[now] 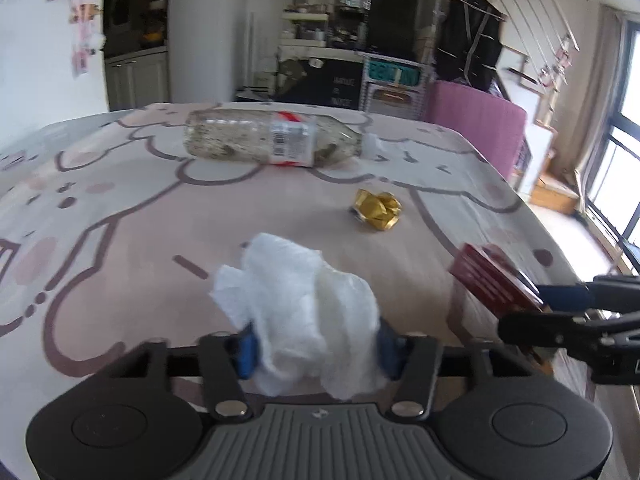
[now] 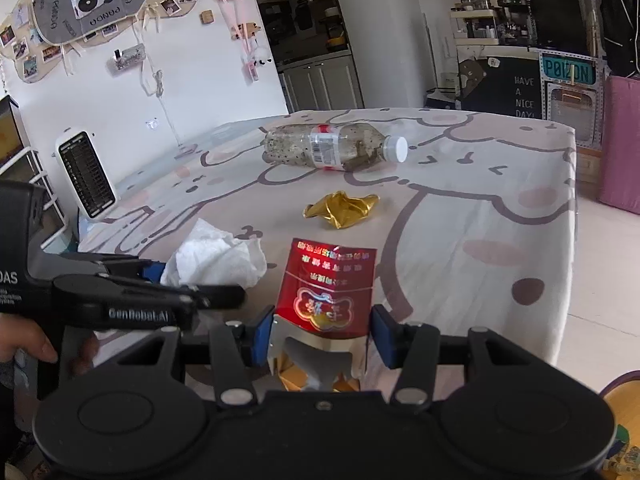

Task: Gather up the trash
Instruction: 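Lift the tissue and red box and carry both toward the wastebasket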

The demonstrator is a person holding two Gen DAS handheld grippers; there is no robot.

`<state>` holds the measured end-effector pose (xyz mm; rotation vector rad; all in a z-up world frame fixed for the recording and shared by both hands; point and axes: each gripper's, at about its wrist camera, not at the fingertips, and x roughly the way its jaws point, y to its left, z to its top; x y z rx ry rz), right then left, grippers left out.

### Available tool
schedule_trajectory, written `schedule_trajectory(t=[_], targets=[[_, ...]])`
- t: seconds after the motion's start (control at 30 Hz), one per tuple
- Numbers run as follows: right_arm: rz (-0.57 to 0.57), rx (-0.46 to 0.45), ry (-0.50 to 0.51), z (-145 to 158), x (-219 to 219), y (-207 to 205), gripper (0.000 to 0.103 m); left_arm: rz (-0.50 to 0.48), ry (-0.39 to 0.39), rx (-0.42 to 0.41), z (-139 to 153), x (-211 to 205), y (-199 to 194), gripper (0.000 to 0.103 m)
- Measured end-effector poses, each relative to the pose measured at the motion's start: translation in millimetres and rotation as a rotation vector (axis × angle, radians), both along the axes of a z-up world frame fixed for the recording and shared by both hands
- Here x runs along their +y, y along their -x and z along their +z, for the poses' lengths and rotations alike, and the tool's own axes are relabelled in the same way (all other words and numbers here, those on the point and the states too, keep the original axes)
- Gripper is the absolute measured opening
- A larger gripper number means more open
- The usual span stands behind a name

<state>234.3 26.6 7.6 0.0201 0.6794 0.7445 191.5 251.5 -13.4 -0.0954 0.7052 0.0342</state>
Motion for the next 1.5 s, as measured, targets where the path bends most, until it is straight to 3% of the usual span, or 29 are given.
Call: schedule_trajectory(t=[0.07, 0.23, 0.8, 1.07, 1.5], targets=[[-0.005, -0.002, 0.011, 1, 0, 2, 0.052, 0.017, 0.003, -0.008, 1, 3, 3, 0.029], [-0.026, 0.004, 0.033, 0, 1, 4, 0.052, 0.039, 0.017, -0.028, 5, 5, 8, 0.017], [-0.129, -0.043, 0.025, 32, -38, 29, 0.051, 0.034, -0.012, -0.128, 48, -46, 43, 0.015], [-0.203, -0.089, 0.010, 49, -84, 47, 0.051, -0.002, -0.004, -0.170, 67, -84, 52, 0.015], [-0.376, -0.118, 0.010, 56, -179, 70, 0.051, -0.152, 0.010, -0.200, 78, -173, 41, 0.015]])
